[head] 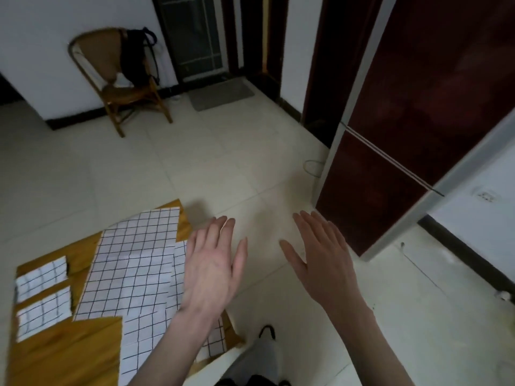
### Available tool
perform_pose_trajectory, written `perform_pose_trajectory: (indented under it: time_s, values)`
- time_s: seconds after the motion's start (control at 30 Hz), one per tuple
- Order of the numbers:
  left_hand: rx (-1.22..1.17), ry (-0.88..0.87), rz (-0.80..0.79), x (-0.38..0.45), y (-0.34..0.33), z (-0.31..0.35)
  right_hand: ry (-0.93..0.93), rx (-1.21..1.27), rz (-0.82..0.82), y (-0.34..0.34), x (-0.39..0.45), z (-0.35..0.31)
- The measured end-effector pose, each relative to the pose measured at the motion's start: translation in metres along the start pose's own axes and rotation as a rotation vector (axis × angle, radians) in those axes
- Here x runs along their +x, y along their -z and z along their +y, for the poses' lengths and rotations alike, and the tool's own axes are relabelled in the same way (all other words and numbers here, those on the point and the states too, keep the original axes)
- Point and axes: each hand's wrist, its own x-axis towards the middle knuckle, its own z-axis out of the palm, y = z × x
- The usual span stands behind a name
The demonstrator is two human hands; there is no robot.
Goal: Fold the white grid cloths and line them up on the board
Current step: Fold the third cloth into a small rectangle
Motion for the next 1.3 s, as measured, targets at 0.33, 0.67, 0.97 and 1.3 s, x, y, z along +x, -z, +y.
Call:
perform_pose_trajectory:
  time_s: [0.33,0.67,0.97,1.3]
  values:
    - [0.048,0.313,0.110,0.064,-0.028,-0.048,0.275,0.068,-0.094,-0.039,0.140,-0.025]
    - [0.063,0.586,0.211,0.133,-0.049,-0.115,0.498,0.180,-0.119,-0.081,0.259,-0.085]
    - [0.170,0.792,0.233,0.139,-0.045,-0.164,0.735,0.237,-0.223,-0.132,0.320,-0.149]
    - [0.241,1.052,0.267,0.134,-0.057,-0.200,1.008,0.306,-0.414,-0.195,0.354,-0.222]
